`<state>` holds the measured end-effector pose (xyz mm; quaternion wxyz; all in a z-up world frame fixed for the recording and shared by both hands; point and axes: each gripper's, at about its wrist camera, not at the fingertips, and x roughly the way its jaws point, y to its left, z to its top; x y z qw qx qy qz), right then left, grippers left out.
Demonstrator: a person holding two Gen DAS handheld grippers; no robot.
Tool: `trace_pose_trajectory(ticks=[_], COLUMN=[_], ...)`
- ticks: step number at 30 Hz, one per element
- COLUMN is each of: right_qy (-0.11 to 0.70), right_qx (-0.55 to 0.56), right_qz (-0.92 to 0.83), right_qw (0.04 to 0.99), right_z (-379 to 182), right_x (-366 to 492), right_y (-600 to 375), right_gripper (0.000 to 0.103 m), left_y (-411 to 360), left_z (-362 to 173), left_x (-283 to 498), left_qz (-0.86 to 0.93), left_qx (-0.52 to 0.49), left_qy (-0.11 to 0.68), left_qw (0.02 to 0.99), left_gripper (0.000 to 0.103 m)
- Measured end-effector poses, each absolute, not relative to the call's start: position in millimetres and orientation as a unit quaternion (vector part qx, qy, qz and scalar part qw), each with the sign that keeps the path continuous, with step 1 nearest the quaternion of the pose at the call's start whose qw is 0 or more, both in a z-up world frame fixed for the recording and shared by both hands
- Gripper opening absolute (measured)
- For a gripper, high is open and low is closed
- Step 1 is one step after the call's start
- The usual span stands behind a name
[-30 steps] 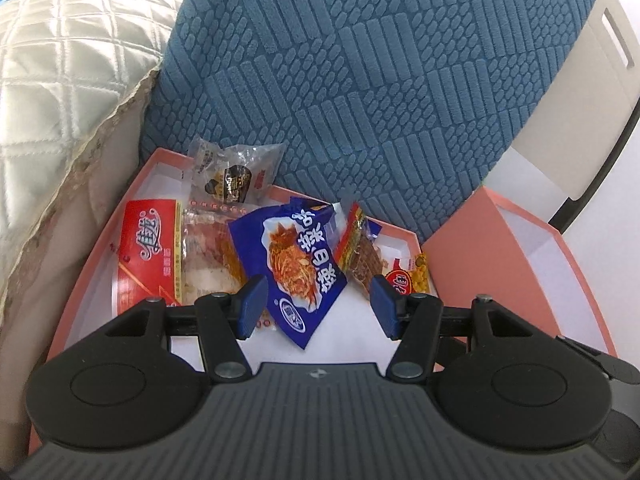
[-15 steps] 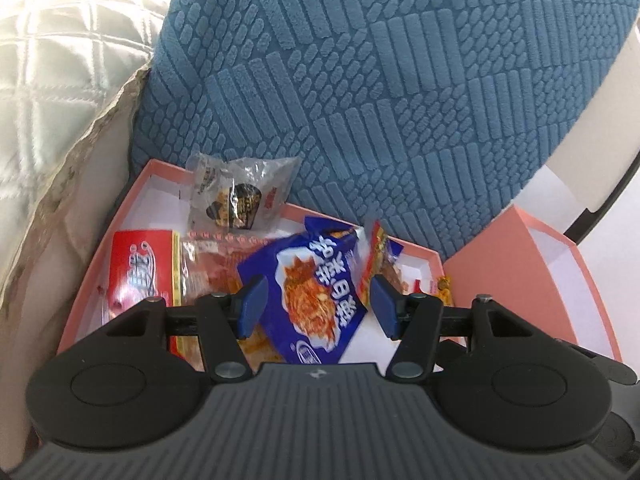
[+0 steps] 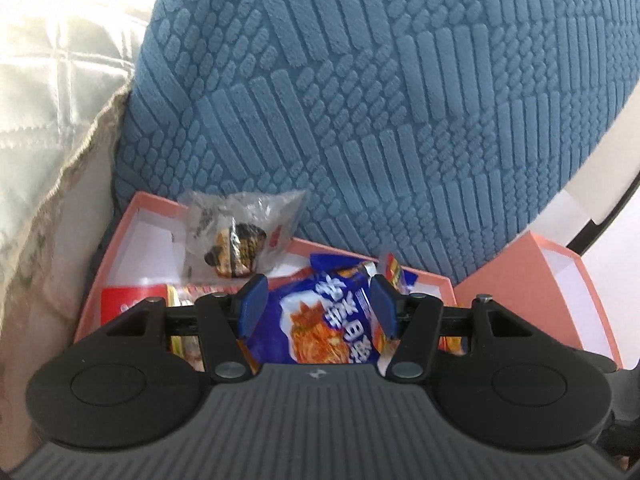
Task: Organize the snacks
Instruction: 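Grasp the blue printed packet with left gripper while right grasps a red-topped strip packet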
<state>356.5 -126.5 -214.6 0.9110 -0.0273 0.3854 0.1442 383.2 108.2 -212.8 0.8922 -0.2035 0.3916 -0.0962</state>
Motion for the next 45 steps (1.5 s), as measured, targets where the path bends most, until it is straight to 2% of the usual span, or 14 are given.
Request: trace_pose_trajectory(ticks=[6,9,13,16,21,23,26,29,30,45], right_qy=[0.409,0.404,0.374,0.398,0.387,0.383,0.387,0.381,0.379,0.323], right_qx=[-0.083,-0.127,-0.208,-0.188,-0.189,-0.186,-0.178,-0.181,-0.183,-0.129], right_qz=[0.184,0.179,0.166,0.164,0.156,0.159,0.161,0.155,0.145,0.107], right_qw=[0.89,0.888,0.888,0.883,0.889,0.891,0.89,0.893,0.896,0.931], right_z=[-227,-235,-246,-252,-254,-255,-257,-255,-253,-201], right_x=[366,368,369,376,379,381,383,380,380,379], right_y=[-104,-93,-78,-79,-79,-80,-82,-84,-85,-119], right_gripper=[0.05,0.062,0.062,0.062,0.061,0.057,0.042,0.032,0.019,0.011], left_y=[121,122,116,114,118,119,121,117,116,72], left_z=[-214,-219,-227,-233,-241,-243,-247,-252,-253,-273], left_x=[392,400,408,413,418,416,416,414,414,413], left_qz=[-0.096,-0.109,-0.15,-0.164,-0.175,-0.182,-0.195,-0.202,-0.206,-0.223], left_qx=[-0.201,-0.2,-0.204,-0.209,-0.233,-0.245,-0.255,-0.254,-0.254,-0.215], left_qy=[0.384,0.393,0.403,0.409,0.414,0.413,0.415,0.423,0.425,0.444], left_qw=[0.896,0.891,0.879,0.873,0.862,0.858,0.851,0.846,0.844,0.841], left_gripper=[0.062,0.061,0.055,0.053,0.052,0.052,0.052,0.052,0.052,0.052])
